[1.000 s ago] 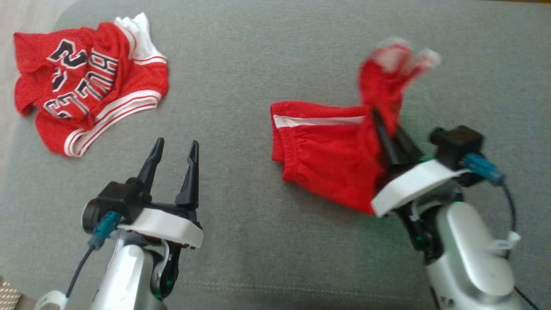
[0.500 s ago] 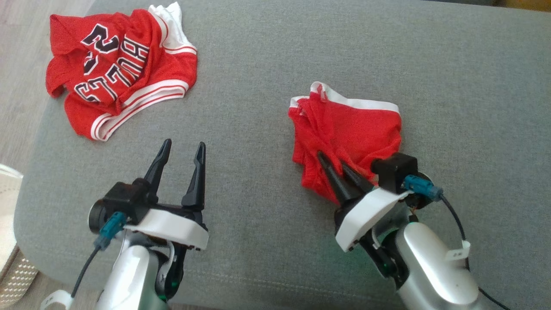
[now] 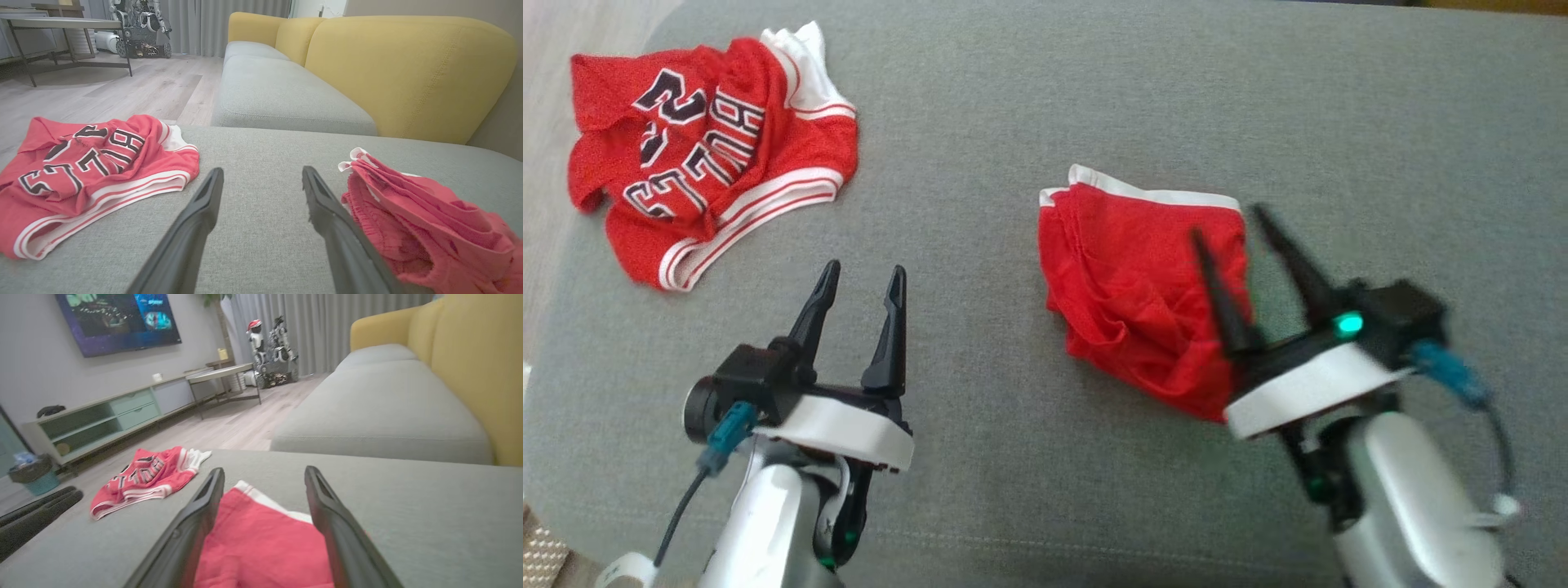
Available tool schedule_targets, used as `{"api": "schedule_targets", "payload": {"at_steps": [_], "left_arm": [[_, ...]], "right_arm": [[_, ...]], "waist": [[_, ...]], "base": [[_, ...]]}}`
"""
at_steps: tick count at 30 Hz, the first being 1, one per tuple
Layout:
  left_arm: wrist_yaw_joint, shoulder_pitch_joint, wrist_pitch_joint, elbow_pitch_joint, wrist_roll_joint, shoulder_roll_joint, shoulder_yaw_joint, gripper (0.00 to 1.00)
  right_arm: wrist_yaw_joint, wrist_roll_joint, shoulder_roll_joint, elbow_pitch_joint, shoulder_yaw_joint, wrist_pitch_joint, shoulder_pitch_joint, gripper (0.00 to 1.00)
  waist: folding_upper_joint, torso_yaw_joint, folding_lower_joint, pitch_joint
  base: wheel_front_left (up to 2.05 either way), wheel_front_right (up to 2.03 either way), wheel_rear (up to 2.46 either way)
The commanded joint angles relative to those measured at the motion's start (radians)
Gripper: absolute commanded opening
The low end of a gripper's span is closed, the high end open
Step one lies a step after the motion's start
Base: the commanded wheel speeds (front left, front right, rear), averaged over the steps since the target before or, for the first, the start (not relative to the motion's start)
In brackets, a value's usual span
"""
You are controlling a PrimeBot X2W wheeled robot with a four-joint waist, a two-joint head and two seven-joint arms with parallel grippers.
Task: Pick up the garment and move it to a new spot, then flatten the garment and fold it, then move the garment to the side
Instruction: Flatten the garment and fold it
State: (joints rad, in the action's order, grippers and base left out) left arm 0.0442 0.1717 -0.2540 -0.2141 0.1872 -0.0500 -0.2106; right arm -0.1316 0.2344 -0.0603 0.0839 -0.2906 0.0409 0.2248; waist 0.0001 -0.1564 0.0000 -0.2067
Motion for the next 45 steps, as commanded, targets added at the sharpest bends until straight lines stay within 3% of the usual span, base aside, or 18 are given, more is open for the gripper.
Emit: {"api": "schedule_targets", "payload": {"at_steps": [1,7,12,34,35,36,37,45], "left_arm": [[-0.005,0.015,-0.008,0.039,-0.006,-0.014,0.040,1.00],[-0.009,0.007,-0.008,0.044,-0.010,-0.023,0.050,1.00],[-0.010,0.002,-0.008,0.048,-0.012,-0.034,0.056,1.00],[-0.018,0.006,-0.008,0.049,-0.013,-0.047,0.047,1.00],[-0.018,0.007,-0.008,0.050,-0.013,-0.047,0.046,1.00],[-0.017,0.009,-0.008,0.051,-0.013,-0.047,0.044,1.00],[-0.016,0.012,-0.008,0.052,-0.013,-0.047,0.042,1.00],[-0.007,0.039,-0.008,0.054,-0.011,-0.043,0.030,1.00]], "right_arm": [[0.001,-0.012,0.010,-0.046,0.026,0.012,-0.004,1.00],[0.001,-0.079,0.010,-0.062,0.214,0.013,-0.047,1.00],[0.001,-0.110,0.010,-0.076,0.291,0.006,-0.086,1.00],[0.001,-0.127,0.010,-0.084,0.311,-0.001,-0.121,1.00],[0.001,-0.127,0.010,-0.083,0.309,-0.002,-0.119,0.91],[0.001,-0.126,0.010,-0.080,0.304,-0.005,-0.116,0.22],[0.001,-0.121,0.010,-0.074,0.294,-0.010,-0.112,0.00],[0.001,-0.085,0.010,0.042,0.139,-0.011,-0.031,0.00]], "waist": [[-0.0001,0.008,0.0000,0.004],[-0.0001,0.026,0.0000,0.012],[-0.0001,0.036,0.0000,0.017],[-0.0001,0.048,0.0000,0.023],[-0.0001,0.047,0.0000,0.020],[-0.0001,0.045,0.0000,0.017],[-0.0001,0.042,0.0000,0.014],[-0.0001,0.014,0.0000,-0.014]], "base": [[0.00,0.00,0.00],[0.00,0.00,0.00],[0.00,0.00,0.00],[0.00,0.00,0.00],[0.00,0.00,0.00],[0.00,0.00,0.00],[0.00,0.00,0.00],[0.00,0.00,0.00]]}}
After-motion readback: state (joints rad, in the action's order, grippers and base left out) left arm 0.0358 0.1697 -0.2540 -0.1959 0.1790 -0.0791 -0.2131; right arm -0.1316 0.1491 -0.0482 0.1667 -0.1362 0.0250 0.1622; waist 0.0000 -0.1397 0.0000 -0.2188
